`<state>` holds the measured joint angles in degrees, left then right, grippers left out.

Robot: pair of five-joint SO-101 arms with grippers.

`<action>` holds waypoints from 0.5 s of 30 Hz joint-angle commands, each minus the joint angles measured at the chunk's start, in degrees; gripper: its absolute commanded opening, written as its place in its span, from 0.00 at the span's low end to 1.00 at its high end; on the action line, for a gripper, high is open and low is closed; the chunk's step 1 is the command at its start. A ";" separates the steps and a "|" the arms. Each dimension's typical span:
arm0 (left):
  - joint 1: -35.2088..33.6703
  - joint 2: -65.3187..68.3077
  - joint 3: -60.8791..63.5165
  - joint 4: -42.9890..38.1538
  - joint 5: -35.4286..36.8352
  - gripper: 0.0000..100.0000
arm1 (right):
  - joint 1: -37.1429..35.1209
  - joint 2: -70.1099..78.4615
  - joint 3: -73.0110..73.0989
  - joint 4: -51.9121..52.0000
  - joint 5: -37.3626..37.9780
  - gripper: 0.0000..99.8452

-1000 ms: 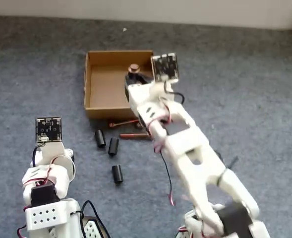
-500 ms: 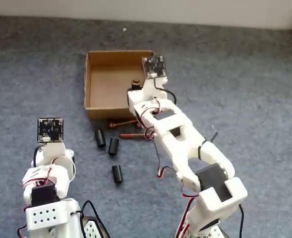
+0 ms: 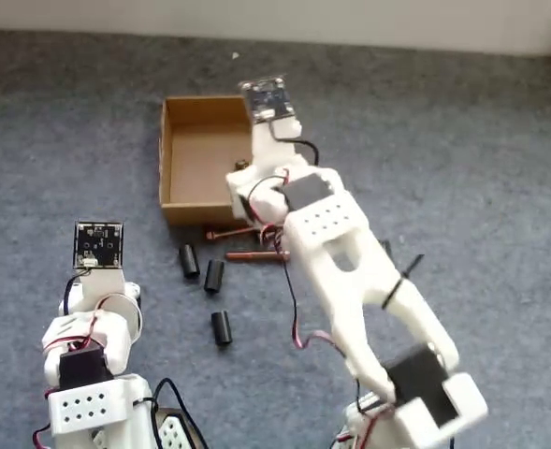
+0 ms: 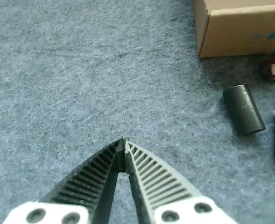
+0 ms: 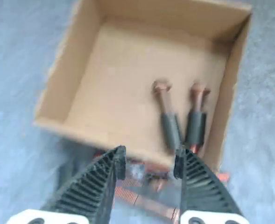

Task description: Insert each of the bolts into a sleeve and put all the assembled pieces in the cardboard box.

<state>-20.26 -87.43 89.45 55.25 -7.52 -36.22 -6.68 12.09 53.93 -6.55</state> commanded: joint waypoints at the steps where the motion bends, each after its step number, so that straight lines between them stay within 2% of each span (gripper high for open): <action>1: 0.66 -0.31 -0.48 -0.97 -0.79 0.01 | -5.14 -6.64 -0.66 8.84 0.53 0.16; 4: 0.66 -0.31 -0.48 -0.97 -0.88 0.01 | -9.27 -7.25 3.82 11.47 0.35 0.16; 8: 0.66 -0.31 -0.48 -0.97 -0.88 0.01 | -14.81 -7.16 10.86 10.95 -7.38 0.16; 11: 0.66 -0.31 -0.48 -0.97 -0.88 0.01 | -18.15 -7.16 14.99 8.13 -10.64 0.16; 15: 0.66 -0.31 -0.48 -0.97 -0.88 0.01 | -20.44 -7.08 19.38 1.89 -11.16 0.16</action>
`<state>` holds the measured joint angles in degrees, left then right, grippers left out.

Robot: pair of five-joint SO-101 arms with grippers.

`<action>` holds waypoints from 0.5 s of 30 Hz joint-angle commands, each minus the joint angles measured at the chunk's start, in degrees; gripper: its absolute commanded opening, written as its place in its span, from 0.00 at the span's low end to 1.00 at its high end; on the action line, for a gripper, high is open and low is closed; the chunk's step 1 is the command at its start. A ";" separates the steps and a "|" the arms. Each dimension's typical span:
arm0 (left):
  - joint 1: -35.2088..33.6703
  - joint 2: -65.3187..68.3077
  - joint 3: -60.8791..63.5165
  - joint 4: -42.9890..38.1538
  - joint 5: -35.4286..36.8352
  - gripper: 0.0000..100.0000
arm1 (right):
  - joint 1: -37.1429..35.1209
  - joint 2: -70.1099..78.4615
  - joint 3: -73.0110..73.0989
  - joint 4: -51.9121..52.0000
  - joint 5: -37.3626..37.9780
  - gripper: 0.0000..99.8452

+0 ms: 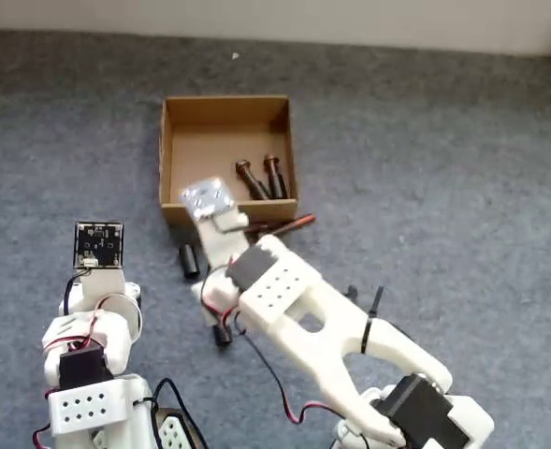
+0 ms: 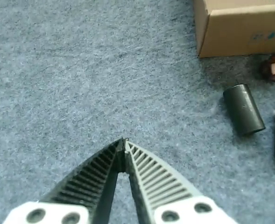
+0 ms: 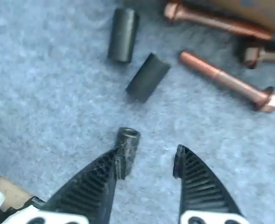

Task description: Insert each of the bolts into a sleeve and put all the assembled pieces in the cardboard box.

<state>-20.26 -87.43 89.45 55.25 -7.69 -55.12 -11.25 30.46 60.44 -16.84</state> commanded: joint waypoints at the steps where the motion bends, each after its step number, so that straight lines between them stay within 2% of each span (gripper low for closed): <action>1: 0.66 -0.31 -0.48 -0.97 -0.79 0.01 | -1.54 -2.51 1.80 -5.93 -0.88 0.16; 8: 0.66 -0.31 -0.48 -0.97 -0.79 0.01 | -1.63 -0.92 5.93 -10.15 -0.97 0.16; 15: 0.66 -0.31 -0.48 -0.97 -0.79 0.01 | -1.89 11.47 5.49 -10.33 -1.05 0.16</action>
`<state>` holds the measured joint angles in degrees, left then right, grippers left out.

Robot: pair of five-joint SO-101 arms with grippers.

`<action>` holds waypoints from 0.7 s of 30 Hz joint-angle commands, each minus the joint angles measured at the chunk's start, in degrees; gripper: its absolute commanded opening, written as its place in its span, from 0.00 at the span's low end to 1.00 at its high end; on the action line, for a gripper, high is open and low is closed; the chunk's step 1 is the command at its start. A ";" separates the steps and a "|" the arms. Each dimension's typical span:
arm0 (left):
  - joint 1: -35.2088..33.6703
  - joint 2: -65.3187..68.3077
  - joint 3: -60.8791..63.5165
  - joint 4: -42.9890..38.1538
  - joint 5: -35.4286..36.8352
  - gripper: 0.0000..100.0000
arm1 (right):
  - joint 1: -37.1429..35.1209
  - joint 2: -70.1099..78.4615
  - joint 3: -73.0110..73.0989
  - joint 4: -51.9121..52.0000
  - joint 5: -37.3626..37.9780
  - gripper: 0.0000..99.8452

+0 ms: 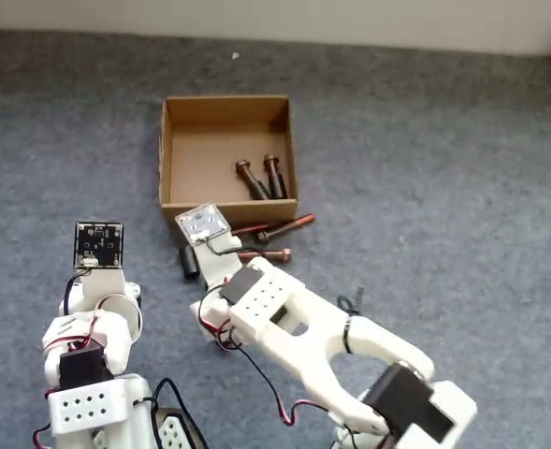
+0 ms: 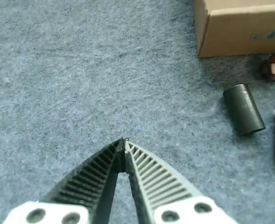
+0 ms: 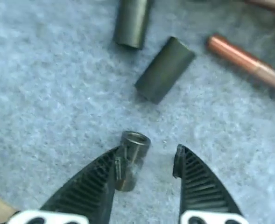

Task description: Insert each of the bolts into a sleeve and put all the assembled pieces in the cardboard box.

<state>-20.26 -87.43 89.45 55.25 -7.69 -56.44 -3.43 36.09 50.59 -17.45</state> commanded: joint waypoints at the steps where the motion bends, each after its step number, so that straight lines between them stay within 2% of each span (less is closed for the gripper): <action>1: 0.66 -0.31 -0.40 -0.97 -0.79 0.01 | -1.19 4.26 -0.22 -0.48 -0.44 0.16; 7: 0.66 -0.31 -0.40 -0.97 -0.79 0.01 | -4.62 4.35 -0.48 -0.22 -0.44 0.16; 12: 0.66 -0.31 -0.40 -0.97 -0.79 0.01 | -4.26 4.35 -0.22 0.04 -0.35 0.16; 17: 0.66 -0.31 -0.40 -0.97 -0.79 0.01 | -3.91 4.35 -0.57 7.08 -0.35 0.16; 21: 0.66 -0.31 -0.40 -0.97 -0.79 0.01 | -3.82 4.35 -0.31 8.75 -0.35 0.16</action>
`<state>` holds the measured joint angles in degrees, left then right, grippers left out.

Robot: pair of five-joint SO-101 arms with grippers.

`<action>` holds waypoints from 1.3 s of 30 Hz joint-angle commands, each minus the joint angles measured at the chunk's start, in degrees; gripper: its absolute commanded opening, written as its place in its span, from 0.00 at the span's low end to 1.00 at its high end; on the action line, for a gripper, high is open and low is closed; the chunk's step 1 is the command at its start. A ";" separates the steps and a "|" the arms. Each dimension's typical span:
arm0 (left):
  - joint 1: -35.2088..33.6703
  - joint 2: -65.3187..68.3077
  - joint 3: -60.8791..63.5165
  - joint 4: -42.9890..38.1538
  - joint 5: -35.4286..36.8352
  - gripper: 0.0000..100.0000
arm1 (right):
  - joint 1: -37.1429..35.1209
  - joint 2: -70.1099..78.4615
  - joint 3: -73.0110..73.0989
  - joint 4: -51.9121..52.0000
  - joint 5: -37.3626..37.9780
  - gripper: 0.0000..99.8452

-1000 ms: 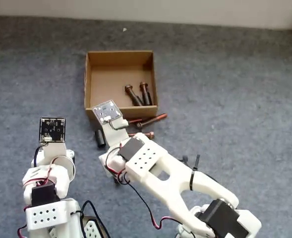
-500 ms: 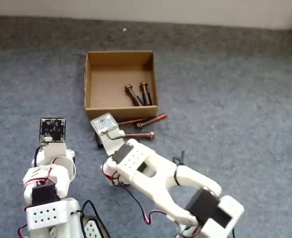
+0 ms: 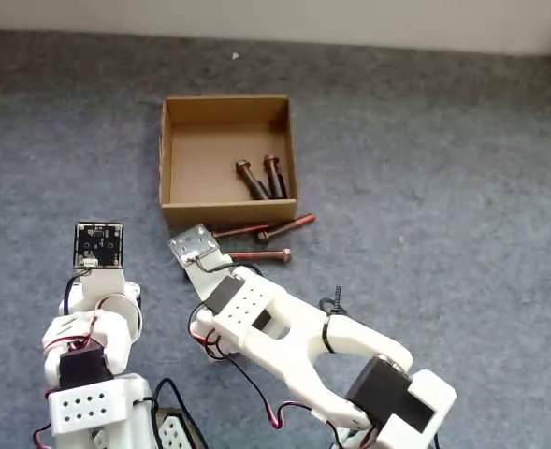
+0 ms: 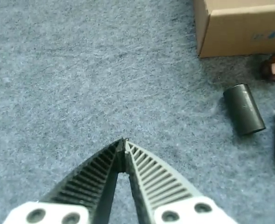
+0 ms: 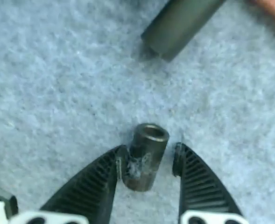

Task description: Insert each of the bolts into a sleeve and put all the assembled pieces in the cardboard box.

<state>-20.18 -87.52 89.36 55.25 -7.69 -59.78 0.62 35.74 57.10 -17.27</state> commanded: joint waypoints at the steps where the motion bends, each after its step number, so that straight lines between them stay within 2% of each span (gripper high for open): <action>1: 0.57 -0.22 -0.31 -0.97 -0.79 0.01 | -0.48 0.40 0.13 2.24 -0.44 0.16; 8: 0.48 -0.22 -0.31 -0.97 -0.79 0.01 | -0.40 0.57 0.13 1.98 -0.18 0.16; 14: 0.48 -0.22 -0.31 -0.97 -0.79 0.01 | -0.40 0.40 0.22 -1.10 1.23 0.00; 18: 0.48 -0.22 -0.22 -0.97 -0.79 0.01 | 0.40 -1.54 -0.22 1.89 3.52 0.01; 26: 0.57 -0.22 -0.84 -0.79 -0.79 0.01 | 8.57 -28.26 2.51 9.27 3.78 0.01; 32: 0.84 -0.22 -4.70 -0.62 -1.32 0.01 | 19.56 -49.45 10.95 9.98 7.56 0.01; 34: 1.10 -0.22 -7.34 -0.62 -4.48 0.01 | 22.73 -54.73 14.46 9.98 7.56 0.01; 39: 8.22 0.31 -13.58 1.93 -9.41 0.01 | 29.23 -64.75 22.02 8.22 7.56 0.01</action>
<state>-17.80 -87.43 82.51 55.25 -13.58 -34.46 -58.02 55.87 66.86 -10.24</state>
